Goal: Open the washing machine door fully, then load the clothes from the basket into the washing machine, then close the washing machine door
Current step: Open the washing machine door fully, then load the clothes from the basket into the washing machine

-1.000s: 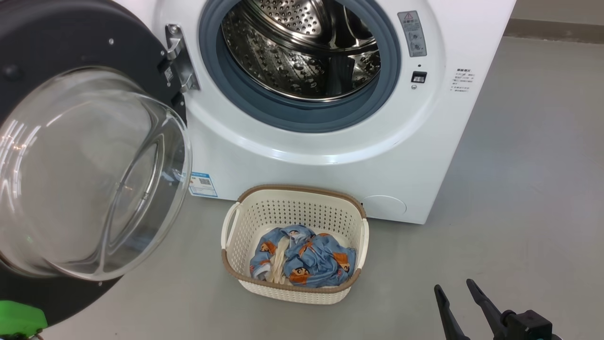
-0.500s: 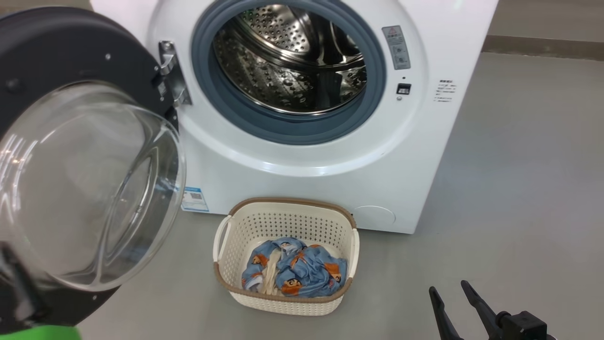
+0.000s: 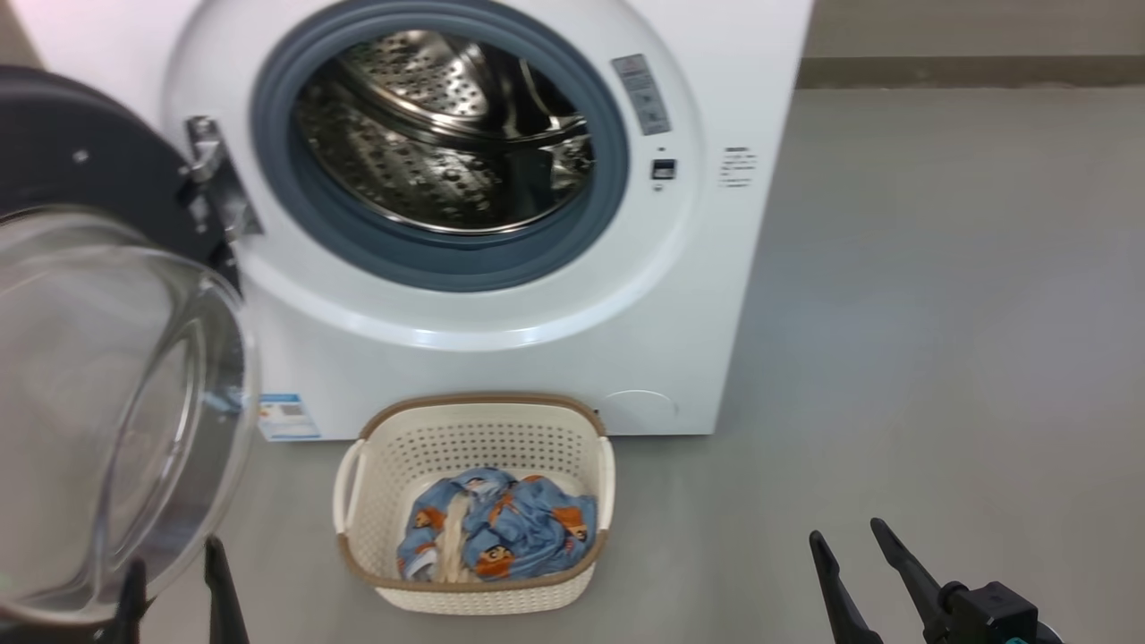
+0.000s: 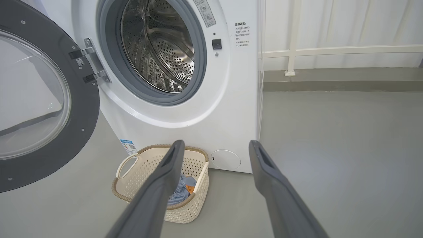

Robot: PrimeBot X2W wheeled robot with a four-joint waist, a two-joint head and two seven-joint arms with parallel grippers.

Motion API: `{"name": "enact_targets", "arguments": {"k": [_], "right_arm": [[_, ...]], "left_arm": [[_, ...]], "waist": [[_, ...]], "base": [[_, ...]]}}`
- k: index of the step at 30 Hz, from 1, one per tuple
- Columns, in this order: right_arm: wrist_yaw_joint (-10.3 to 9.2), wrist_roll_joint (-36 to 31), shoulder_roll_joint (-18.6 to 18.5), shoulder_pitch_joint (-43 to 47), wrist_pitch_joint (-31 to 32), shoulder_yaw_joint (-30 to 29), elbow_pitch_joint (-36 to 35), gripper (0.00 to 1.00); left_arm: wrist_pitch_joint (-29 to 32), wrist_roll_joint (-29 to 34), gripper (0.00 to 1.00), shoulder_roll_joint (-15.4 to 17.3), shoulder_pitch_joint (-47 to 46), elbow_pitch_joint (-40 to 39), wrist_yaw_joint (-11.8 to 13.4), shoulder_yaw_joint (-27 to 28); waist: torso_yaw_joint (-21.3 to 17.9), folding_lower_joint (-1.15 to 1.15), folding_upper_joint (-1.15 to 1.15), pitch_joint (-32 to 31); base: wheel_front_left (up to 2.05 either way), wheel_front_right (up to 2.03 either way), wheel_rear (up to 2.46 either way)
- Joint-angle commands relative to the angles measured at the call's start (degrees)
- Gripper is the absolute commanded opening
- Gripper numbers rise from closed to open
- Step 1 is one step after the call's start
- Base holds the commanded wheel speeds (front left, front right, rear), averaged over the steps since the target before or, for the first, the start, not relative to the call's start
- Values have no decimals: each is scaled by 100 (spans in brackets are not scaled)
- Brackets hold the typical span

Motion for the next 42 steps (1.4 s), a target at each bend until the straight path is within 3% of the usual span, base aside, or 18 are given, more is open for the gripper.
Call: {"name": "enact_targets", "arguments": {"k": [1,10,23,42], "right_arm": [[51,-38,-36,-206,-69,129,-183,100],[51,-149,-76,-195,-69,18,-279,100],[51,-222,-95,-136,-69,-97,-320,100],[51,-214,-39,-120,-69,-87,-303,100]], "left_arm": [[-96,-46,100,42,-45,43,-69,200],[-170,-113,100,-75,319,596,-339,394],[-173,398,100,-264,458,683,-807,675],[-174,578,100,-299,436,776,-880,740]], "waist": [[-330,0,0,2],[-867,0,0,22],[-1017,0,0,-13],[-896,0,0,-96]], "base": [[0,0,0],[0,0,0],[0,0,0],[0,0,0]]}}
